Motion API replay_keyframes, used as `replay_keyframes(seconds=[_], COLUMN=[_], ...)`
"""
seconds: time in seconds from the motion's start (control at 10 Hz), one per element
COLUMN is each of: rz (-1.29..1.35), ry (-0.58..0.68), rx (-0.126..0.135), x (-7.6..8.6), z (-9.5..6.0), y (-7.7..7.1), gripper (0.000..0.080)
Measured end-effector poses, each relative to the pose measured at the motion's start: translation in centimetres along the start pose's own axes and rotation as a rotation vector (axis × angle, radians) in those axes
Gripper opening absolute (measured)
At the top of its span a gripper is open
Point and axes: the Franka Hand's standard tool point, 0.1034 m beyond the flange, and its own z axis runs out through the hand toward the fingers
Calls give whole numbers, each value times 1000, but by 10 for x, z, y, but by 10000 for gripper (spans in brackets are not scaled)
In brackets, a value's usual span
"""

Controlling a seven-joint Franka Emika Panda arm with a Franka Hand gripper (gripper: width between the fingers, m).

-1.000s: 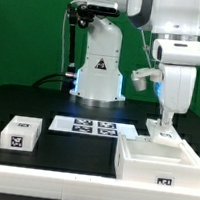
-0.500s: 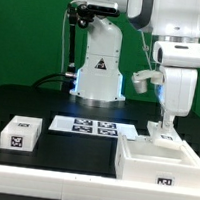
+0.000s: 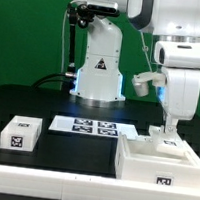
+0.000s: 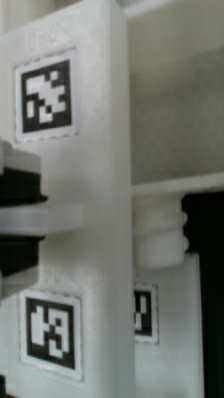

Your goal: Assemble cabinet

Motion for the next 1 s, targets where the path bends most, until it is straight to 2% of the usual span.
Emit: replay_keyframes(seconds=[0.1, 0.5, 0.7, 0.8, 1.0], rz=[-56, -38, -35, -33, -31], ry=[11, 12, 18, 25, 31], rx=[-16, -18, -25, -36, -46], x=[-2, -3, -3, 0, 0], z=[1, 1, 2, 2, 3], y=[9, 11, 26, 37, 47], gripper=[61, 61, 61, 61, 61])
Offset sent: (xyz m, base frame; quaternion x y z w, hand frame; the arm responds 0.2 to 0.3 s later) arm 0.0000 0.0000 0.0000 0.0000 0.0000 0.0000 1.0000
